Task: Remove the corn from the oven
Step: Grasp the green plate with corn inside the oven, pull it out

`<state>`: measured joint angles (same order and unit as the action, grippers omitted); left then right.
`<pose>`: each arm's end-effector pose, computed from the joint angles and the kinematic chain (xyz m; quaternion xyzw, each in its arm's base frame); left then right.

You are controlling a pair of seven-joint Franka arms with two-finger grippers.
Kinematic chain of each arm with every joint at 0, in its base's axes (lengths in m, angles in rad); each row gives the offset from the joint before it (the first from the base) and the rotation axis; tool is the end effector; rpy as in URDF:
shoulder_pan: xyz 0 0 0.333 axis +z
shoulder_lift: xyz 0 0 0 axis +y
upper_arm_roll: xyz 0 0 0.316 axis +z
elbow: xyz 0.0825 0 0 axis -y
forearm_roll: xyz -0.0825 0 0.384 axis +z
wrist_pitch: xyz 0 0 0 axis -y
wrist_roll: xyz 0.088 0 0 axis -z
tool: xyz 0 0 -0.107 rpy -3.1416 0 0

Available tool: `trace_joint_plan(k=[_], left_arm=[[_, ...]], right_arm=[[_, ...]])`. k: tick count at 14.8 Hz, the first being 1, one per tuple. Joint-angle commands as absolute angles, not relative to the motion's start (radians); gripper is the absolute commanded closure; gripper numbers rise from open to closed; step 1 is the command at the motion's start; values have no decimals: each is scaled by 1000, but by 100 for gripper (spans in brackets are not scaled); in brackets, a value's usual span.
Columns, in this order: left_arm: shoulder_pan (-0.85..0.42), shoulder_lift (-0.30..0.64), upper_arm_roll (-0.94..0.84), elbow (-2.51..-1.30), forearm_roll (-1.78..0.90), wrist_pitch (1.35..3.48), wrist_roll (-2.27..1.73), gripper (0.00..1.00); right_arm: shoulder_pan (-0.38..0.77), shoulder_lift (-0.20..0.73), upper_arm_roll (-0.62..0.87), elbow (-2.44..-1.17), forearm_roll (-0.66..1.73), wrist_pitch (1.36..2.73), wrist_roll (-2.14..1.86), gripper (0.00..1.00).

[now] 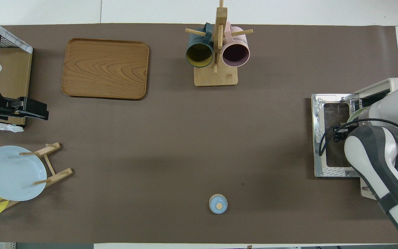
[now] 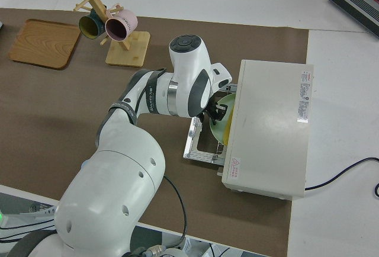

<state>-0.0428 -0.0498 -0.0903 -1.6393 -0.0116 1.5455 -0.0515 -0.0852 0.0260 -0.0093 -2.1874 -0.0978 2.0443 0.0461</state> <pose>0.5303 -0.0735 0.6171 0.9989 -0.0407 -0.0223 0.0015 0.5136 -0.0541 0.3626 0.9946 -0.0441 -0.0853 0.0395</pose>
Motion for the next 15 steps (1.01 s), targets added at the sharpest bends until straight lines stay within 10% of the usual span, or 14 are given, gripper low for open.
trace_joint_plan(k=[1, 4, 15], left_arm=[[-29, -66, -100, -1652, 2, 1539, -58, 0], [-29, -66, -100, -1655, 2, 1542, -58, 0], [-29, -66, -101, -1655, 2, 1546, -58, 0]], right_arm=[[-98, -12, -5, -2229, -120, 2066, 21, 67], [-98, -15, -5, -2233, -153, 2062, 20, 100], [60, -18, 5, -2082, -207, 1846, 44, 100]])
